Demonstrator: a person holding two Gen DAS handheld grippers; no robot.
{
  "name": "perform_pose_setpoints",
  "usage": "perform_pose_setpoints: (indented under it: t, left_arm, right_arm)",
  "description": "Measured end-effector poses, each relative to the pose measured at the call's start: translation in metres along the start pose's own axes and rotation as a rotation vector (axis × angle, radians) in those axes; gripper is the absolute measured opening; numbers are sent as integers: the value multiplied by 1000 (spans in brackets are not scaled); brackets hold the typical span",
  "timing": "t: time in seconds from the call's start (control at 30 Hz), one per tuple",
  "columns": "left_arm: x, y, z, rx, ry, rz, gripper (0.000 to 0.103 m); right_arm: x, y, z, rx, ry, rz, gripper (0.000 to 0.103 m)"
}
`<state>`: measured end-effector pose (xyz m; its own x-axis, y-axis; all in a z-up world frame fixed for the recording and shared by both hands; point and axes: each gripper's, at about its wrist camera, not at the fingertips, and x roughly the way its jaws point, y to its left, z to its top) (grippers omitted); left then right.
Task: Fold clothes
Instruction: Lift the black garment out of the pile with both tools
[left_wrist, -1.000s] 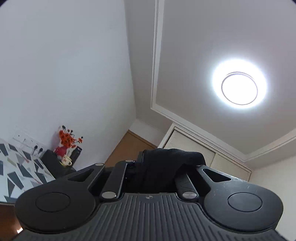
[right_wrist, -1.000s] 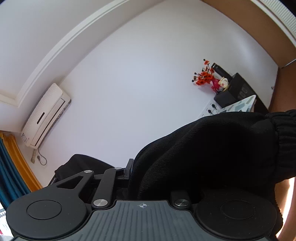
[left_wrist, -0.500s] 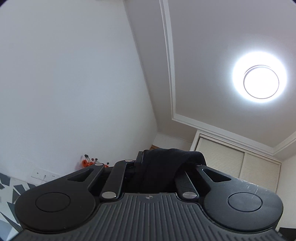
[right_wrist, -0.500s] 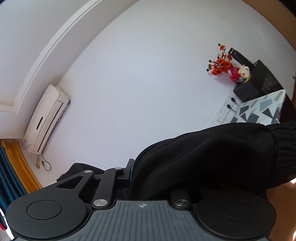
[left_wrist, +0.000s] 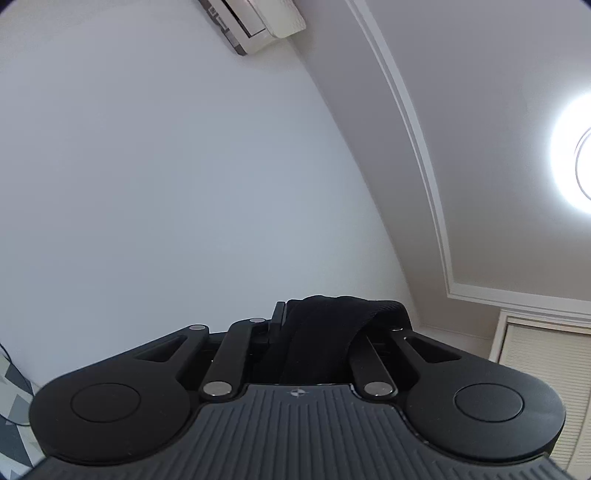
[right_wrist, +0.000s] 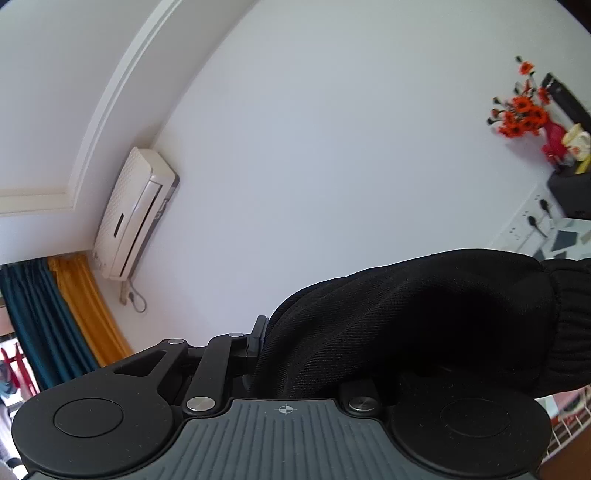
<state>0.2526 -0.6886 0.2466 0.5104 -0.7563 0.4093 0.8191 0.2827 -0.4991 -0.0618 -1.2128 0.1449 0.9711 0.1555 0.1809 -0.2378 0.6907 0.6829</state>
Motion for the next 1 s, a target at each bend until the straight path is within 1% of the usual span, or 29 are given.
perform_pose_setpoints:
  t: [0.1,0.17,0.23,0.33,0.4,0.43,0.5,0.57,0.67,0.73,0.77,0.83,0.87,0.9,1.0]
  left_arm:
    - [12,-9,4,14,-68,68,8]
    - [19,-10,11,13,-101,102,8]
    - [29,-10,19,43,-148,157,8]
    - [46,-8,36,94,-200,234,8]
    - [72,1,38,122,-246,260,8]
    - [75,4,44,132,-274,267,8]
    - [76,29,67,153,-330,276,8]
    - [94,41,77,177,-371,283,9]
    - [122,59,96,222,-413,298,9]
    - [149,75,107,237,-410,293,10]
    - [163,83,107,245,-395,294,10]
    - [189,104,92,260,-335,293,10]
    - [203,115,84,267,-305,293,10]
    - [216,128,69,265,-264,297,11]
    - [251,166,18,224,-109,331,11]
  right_arm:
    - [34,-8,36,-65,54,58,15]
    - [60,-12,57,-91,76,92,15]
    - [87,-16,76,-104,88,123,15]
    - [135,-21,101,-92,77,161,15]
    - [167,-24,117,-84,70,186,15]
    - [182,-26,125,-80,67,199,15]
    - [215,-28,143,-68,51,220,14]
    - [248,-27,160,-59,19,231,14]
    - [296,-24,183,-92,-39,248,14]
    - [326,-25,197,-125,-83,251,14]
    - [338,-29,202,-140,-108,241,14]
    - [352,-48,210,-134,-142,207,14]
    - [358,-61,213,-125,-151,184,14]
    - [360,-80,214,-117,-151,142,14]
    - [360,-142,212,-90,-136,-5,14]
